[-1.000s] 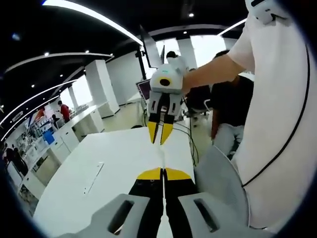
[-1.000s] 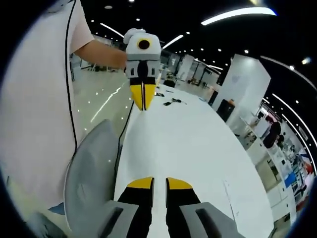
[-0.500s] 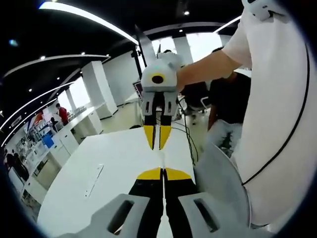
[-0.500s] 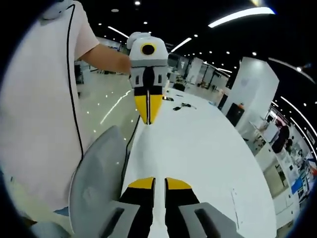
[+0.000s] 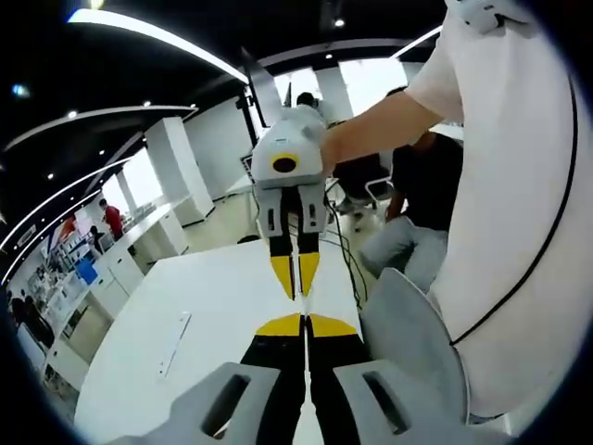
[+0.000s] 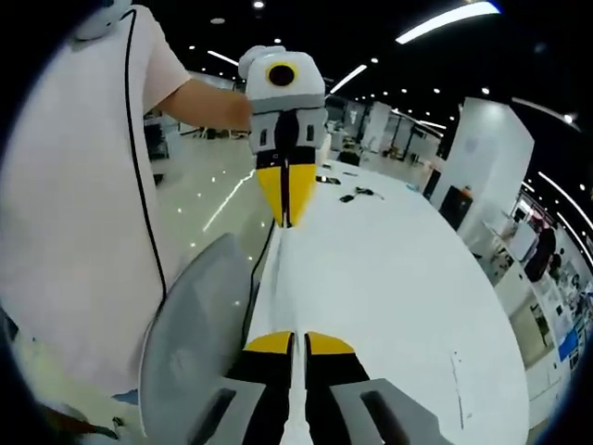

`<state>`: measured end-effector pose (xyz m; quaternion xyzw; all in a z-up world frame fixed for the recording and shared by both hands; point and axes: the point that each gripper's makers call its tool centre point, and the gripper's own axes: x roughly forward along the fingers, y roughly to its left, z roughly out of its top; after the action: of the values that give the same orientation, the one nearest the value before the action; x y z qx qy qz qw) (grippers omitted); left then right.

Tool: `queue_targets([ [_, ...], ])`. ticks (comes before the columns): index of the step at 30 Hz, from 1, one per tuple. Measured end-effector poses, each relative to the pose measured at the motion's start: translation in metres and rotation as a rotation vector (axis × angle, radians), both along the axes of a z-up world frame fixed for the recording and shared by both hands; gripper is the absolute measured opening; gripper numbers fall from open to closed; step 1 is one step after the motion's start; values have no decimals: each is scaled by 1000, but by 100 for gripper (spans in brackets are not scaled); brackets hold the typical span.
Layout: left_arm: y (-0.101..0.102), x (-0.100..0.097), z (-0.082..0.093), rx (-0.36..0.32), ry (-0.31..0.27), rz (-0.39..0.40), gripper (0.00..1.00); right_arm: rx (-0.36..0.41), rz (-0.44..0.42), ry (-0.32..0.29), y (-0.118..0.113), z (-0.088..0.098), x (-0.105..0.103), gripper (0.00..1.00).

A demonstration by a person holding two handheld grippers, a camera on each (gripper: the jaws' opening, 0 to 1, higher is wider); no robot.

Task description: Arrange the food packaging bags into a neat stack by flattening each bag and aligning their edges.

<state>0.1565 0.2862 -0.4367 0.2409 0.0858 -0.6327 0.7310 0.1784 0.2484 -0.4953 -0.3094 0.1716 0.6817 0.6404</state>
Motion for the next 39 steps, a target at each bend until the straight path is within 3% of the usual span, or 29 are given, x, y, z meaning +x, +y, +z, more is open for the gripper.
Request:
queue_targets([
  [10,2,0,-4,1,29,2,0,-7,-5,40,-1,-6,-7,0],
  [17,6,6,-8,-11,77,35,0,-16,-42,9,-2,-4,0,0],
  [25,6,20,-5,-24,39,85,0,-56,-123,-19,-10,-2,16,0],
  [26,6,26,-1,-31,4,108,1,-71,-133,-32,-11,-3,18,0],
  [29,2,26,5,-43,21,117,10,-92,-153,-39,-12,-5,21,0],
  [32,-10,22,14,-38,-6,93,10,-118,-185,-36,-12,-7,25,0],
  [34,-20,20,15,2,-38,66,10,-132,-203,-28,-10,-7,26,0],
  [39,-47,14,-2,136,-89,-10,11,-160,-232,-22,-6,-7,28,0],
])
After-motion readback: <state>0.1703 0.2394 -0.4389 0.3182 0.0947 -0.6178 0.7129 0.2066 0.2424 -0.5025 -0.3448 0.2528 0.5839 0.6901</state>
